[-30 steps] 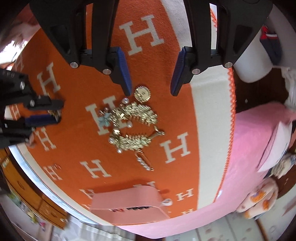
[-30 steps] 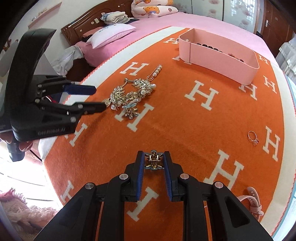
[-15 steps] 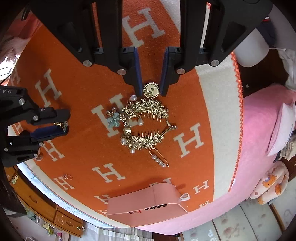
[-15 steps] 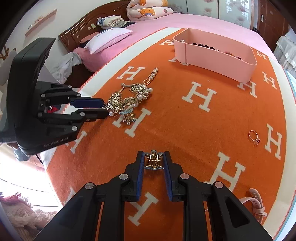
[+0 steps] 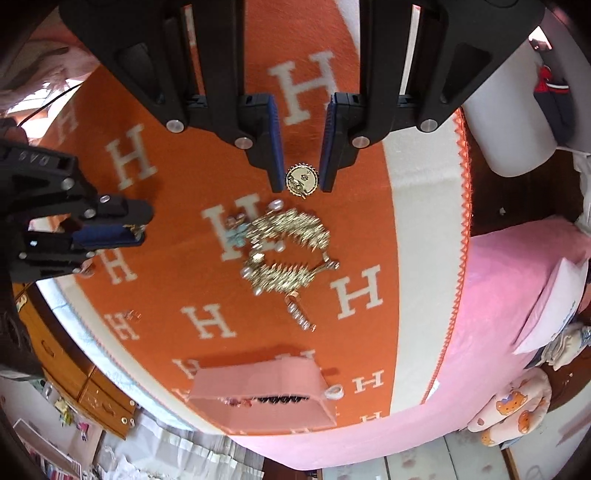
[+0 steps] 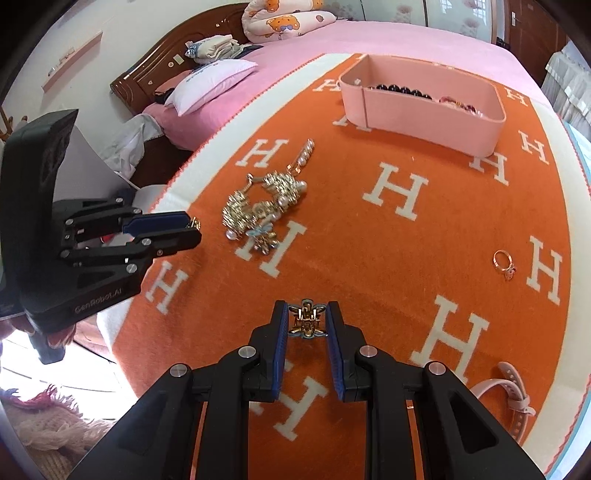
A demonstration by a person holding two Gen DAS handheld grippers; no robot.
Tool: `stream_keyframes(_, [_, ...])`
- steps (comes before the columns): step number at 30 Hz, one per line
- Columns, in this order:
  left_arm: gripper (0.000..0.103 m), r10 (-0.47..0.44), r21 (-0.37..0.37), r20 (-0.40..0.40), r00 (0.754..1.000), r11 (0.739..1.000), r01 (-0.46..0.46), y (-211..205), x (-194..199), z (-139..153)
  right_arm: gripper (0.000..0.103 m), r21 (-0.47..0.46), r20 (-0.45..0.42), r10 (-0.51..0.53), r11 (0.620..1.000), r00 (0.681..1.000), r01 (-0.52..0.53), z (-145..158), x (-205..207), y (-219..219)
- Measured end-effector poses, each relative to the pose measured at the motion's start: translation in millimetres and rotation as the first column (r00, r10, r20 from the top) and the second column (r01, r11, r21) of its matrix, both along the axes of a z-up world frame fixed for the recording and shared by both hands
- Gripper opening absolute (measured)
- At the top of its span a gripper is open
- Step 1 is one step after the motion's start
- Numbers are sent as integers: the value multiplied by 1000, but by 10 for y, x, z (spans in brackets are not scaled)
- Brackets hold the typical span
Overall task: Organize jewelry
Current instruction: 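Carry the gold pin and coin charm over the pink tray and open both tools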
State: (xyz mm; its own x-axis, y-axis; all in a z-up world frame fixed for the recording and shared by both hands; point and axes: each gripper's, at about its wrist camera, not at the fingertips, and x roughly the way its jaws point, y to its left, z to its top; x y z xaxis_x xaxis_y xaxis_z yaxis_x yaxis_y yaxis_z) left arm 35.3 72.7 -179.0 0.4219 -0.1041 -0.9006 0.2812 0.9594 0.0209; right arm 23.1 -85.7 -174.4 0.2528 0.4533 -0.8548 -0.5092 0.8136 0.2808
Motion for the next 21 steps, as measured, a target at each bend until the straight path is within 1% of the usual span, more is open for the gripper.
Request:
stream_keyframes(2, [16, -2, -16, 13, 1000, 1000, 3, -85, 16, 125, 20, 5, 5, 2, 1000, 1000, -2, 85, 15, -2])
stream_keyframes(6, [16, 11, -7, 32, 999, 1000, -11, -297, 215, 385, 20, 12, 34, 0, 1000, 999, -1, 322, 87, -55])
stream_keyframes(9, [16, 35, -44, 48, 998, 998, -33, -412, 448, 613, 20, 33, 68, -22, 999, 997, 20, 581, 244, -130])
stream_keyframes(14, [16, 60, -102, 97, 993, 994, -50, -589, 906, 1080, 20, 75, 125, -82, 995, 989, 73, 1059, 645, -306])
stream_keyframes(17, [16, 69, -118, 124, 990, 992, -54, -679, 1185, 1318, 20, 100, 161, -132, 988, 978, 117, 1350, 942, -423])
stream_keyframes(21, [16, 90, -146, 138, 986, 987, -69, -779, 1546, 1503, 20, 143, 177, -191, 976, 966, 166, 1642, 1340, -571])
